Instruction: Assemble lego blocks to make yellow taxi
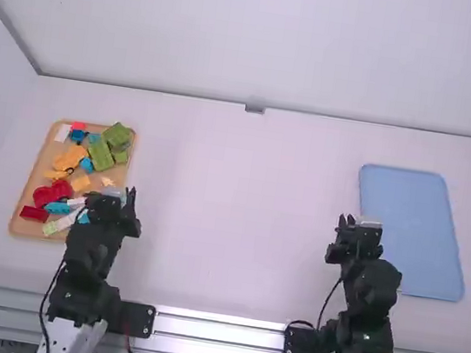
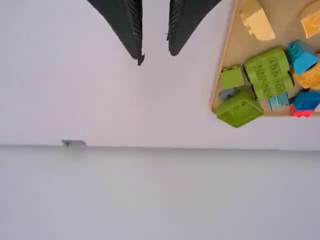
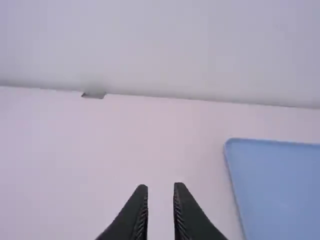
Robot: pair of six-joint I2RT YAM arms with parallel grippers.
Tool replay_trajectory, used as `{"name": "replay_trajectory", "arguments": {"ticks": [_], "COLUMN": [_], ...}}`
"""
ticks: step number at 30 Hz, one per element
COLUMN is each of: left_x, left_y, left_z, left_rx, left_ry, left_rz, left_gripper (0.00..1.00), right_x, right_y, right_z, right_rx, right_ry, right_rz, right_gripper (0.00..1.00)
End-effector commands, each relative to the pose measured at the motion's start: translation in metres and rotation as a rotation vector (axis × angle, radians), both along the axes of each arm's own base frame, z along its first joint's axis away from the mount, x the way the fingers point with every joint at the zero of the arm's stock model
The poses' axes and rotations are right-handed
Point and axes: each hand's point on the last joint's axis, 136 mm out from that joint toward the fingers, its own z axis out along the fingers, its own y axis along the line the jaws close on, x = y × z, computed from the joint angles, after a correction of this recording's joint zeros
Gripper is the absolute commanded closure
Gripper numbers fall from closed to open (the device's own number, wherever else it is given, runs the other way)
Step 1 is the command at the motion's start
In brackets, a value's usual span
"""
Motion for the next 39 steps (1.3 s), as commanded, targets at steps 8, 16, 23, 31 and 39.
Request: {"name": "replay_trajectory", "arguments": {"ticks": [8, 16, 23, 31, 39], "left_x": [0.003, -0.002, -0.008, -0.001, 0.009], "left_y": [0.013, 0.029, 0.052, 0.071, 0.087], "left_z": [0.032, 0.059, 0.079, 0.107, 0.134], "left_rx": [-0.063, -0.146, -0.189, -0.244, -0.251], "left_ry": [0.03, 0.054, 0.089, 0.213, 0.355], "left_rz": [0.094, 0.211, 0.335, 0.4, 0.478], "left_gripper": [0.7, 0.54, 0.4, 0.25, 0.13], "right_x": [0.02, 0.049, 0.059, 0.031, 0.026], "right_y": [0.042, 0.1, 0.157, 0.224, 0.286], "right_z": [0.065, 0.102, 0.119, 0.109, 0.112], "right_rx": [-0.078, -0.192, -0.237, -0.412, -0.369], "right_ry": [0.022, 0.052, 0.084, 0.126, 0.051], "right_rz": [0.22, 0.492, 0.76, 1.173, 1.443], "right_gripper": [0.7, 0.54, 0.41, 0.25, 0.13]}}
